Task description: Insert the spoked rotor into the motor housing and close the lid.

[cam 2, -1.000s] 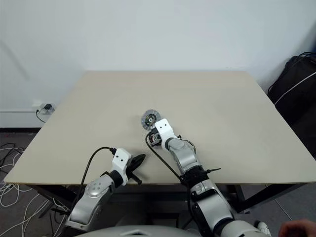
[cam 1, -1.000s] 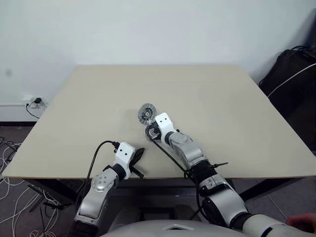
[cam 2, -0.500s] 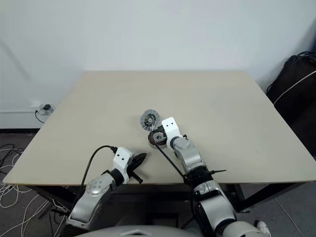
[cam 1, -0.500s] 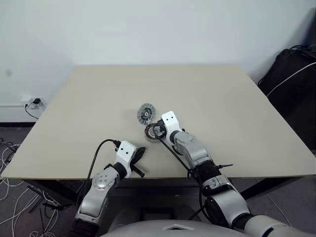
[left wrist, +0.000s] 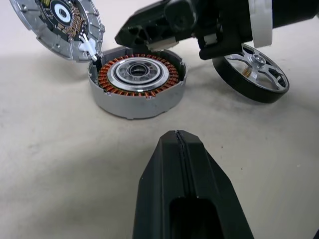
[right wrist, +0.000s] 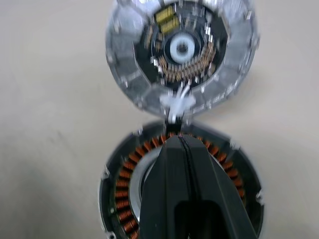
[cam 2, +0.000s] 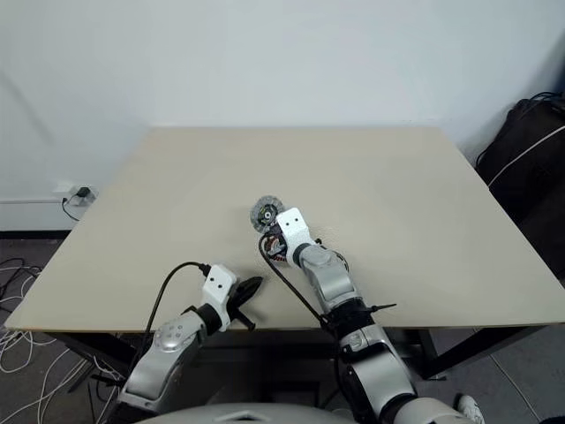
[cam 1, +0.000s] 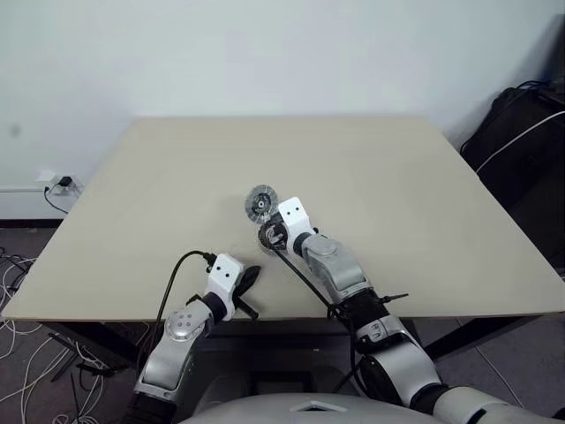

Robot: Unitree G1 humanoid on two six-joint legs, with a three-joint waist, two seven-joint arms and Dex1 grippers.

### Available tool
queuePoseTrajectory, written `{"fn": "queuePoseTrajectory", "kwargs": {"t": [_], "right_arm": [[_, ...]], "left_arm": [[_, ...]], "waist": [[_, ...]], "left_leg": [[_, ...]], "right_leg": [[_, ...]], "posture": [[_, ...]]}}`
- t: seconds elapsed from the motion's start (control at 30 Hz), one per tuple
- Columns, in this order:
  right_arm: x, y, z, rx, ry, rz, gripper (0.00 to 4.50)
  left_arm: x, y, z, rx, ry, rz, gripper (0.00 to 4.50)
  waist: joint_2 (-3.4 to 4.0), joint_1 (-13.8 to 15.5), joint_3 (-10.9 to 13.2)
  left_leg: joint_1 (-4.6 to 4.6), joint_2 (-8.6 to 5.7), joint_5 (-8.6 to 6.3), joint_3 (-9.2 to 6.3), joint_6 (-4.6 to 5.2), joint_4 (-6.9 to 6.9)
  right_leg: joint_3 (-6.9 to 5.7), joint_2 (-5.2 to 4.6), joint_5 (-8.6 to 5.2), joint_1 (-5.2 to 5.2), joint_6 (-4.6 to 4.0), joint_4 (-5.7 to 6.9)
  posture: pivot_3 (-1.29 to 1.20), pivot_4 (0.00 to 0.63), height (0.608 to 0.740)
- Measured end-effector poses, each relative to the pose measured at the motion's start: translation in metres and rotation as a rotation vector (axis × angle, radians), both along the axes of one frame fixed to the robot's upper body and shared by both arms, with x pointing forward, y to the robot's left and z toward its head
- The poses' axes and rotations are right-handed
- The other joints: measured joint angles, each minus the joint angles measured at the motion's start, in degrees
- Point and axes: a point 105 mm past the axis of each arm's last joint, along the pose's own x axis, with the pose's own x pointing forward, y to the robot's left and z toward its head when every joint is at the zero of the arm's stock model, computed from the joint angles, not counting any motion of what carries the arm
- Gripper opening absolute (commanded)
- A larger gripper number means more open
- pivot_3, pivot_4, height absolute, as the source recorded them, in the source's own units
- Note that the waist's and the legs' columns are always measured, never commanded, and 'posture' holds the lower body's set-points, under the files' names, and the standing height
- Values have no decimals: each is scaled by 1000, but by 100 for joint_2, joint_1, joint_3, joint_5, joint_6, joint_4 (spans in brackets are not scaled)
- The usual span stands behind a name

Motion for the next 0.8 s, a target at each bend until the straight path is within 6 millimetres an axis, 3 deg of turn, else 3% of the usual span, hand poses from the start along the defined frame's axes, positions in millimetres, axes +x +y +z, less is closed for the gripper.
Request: {"fn": "queuePoseTrajectory", "kwargs": {"t": [0.4, 0.7, 0.8], "right_arm": [[3, -15, -8, -27, 0, -36, 9], [6, -1, 19, 44, -92, 6, 9], [5, 1, 18, 37, -99, 10, 9]], "left_arm": [[-1, 1, 0, 0, 3, 6, 0], [4, -2, 4, -2, -15, -8, 0], [4, -2, 4, -1, -14, -8, 0]], "waist": [[10, 5, -8], [12, -6, -7], [12, -3, -7]], "left_leg": [[11, 0, 3, 0, 2, 0], [11, 1, 4, 0, 1, -8], [11, 0, 4, 0, 1, -9]], "right_leg": [[0, 0, 0, 11, 0, 0], [2, 1, -1, 5, -1, 0], [1, 0, -1, 5, -1, 0]], "posture": [[0, 0, 740], [0, 0, 740], [0, 0, 740]]}}
